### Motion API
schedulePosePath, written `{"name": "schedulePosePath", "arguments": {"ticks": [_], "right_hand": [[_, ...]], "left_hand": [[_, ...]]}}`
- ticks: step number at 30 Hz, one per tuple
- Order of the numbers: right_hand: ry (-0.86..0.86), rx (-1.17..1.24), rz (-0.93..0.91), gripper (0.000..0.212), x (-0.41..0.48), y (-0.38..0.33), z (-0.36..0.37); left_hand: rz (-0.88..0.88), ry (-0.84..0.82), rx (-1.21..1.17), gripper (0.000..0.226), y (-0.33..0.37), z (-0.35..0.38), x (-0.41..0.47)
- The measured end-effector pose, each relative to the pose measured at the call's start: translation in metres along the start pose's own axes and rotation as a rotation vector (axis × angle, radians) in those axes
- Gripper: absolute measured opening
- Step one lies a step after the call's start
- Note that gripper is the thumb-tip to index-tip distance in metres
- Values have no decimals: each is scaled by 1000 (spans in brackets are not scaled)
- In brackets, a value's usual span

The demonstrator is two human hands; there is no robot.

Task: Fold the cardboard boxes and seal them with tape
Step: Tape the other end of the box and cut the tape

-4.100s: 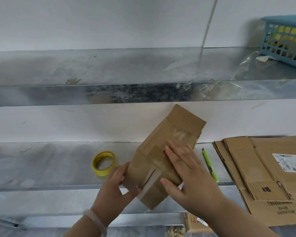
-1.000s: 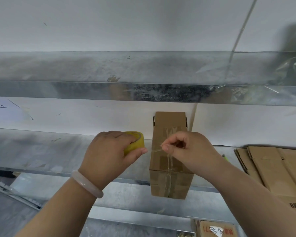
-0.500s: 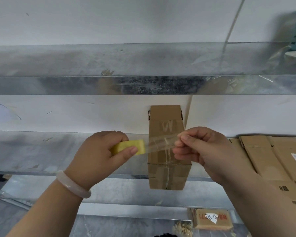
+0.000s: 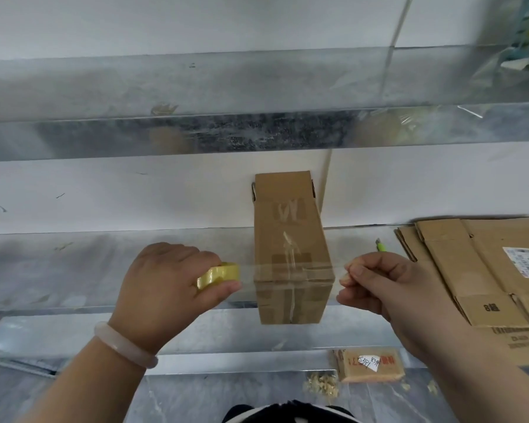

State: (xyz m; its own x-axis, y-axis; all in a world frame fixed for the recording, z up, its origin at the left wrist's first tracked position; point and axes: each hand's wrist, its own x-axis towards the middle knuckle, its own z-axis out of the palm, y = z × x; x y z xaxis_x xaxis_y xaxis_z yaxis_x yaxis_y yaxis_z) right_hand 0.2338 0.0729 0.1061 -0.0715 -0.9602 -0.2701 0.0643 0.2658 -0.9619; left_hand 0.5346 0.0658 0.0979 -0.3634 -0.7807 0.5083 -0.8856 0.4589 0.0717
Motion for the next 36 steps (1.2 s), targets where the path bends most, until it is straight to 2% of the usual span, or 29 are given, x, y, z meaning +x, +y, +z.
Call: {"name": "schedulePosePath", "arguments": {"ticks": [10, 15, 24, 31, 34, 36], "right_hand": [[110, -38, 30, 6, 13, 27, 1], [116, 22, 91, 7, 23, 36, 5], [84, 279, 223, 10, 35, 50, 4], [-80, 483, 453, 19, 47, 59, 8], [-117, 505, 489, 12, 51, 64, 9], [-124, 532, 475, 14, 51, 68, 12]], "left_hand": [[45, -60, 95, 48, -1, 27, -2], [21, -82, 72, 55, -3, 42, -1], [24, -112, 85, 48, -4, 57, 4], [1, -146, 45, 47, -3, 60, 6], [-5, -162, 28, 51, -4, 61, 5], [-14, -174, 9, 54, -5, 62, 5]]}}
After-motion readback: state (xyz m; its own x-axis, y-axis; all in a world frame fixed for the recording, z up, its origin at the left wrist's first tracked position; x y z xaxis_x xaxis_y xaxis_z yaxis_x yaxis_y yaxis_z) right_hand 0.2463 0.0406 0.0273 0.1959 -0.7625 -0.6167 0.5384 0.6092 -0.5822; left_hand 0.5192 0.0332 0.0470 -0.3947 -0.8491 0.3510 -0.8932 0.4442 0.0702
